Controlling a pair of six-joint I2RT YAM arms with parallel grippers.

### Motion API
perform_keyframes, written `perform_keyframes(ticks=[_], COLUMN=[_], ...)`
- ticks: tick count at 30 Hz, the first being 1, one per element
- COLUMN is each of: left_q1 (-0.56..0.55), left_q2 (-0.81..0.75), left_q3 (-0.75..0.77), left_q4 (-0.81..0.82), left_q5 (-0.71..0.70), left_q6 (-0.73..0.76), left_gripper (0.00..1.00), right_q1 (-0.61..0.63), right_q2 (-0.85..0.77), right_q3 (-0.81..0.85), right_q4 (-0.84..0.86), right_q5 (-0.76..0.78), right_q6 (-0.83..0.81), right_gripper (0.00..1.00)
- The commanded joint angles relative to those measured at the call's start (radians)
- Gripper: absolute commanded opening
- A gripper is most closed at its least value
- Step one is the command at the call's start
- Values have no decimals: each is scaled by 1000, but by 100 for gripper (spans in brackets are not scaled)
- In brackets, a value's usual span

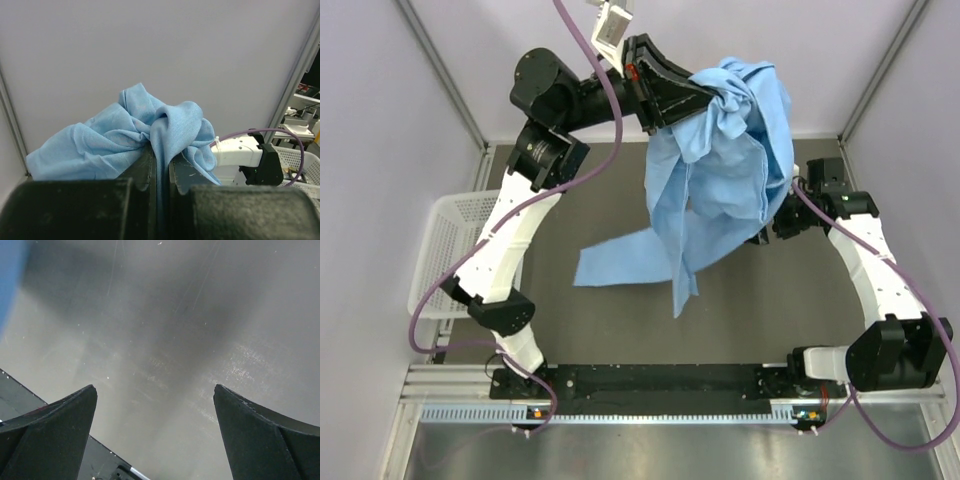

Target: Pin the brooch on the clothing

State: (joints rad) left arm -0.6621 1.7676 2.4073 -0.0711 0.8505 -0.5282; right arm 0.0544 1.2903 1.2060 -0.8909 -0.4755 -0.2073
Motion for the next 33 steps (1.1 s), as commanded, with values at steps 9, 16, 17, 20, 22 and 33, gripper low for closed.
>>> perform_keyframes(ticks=[9,16,17,20,22,33], left_q1=[200,427,430,462,508,723], left_q2=[-424,-455,-421,-331,-283,-278], left_q3=[-888,-1251,-1272,-1257,-1232,-1094], left_q4=[-165,-510,-542,-663,-711,-1004], left_q5=[-85,-48,-45,-64,-59,15], left_q6=[132,548,624,741,780,1166], left_gripper=[0,2,5,14,17,70], right_q1=[-76,-77,-76,-10,37,287], right_q2=[-54,-49,-42,-16,3,75], right_q3=[3,-34,-33,-36,-45,-103], right_q4=[-25,-60,-62,-42,4,381], right_q5=[-32,-8,-56,-78,-55,-51], right_q6=[-46,-182,-185,-188,-185,-256], right_gripper=[99,99,99,99,99,99])
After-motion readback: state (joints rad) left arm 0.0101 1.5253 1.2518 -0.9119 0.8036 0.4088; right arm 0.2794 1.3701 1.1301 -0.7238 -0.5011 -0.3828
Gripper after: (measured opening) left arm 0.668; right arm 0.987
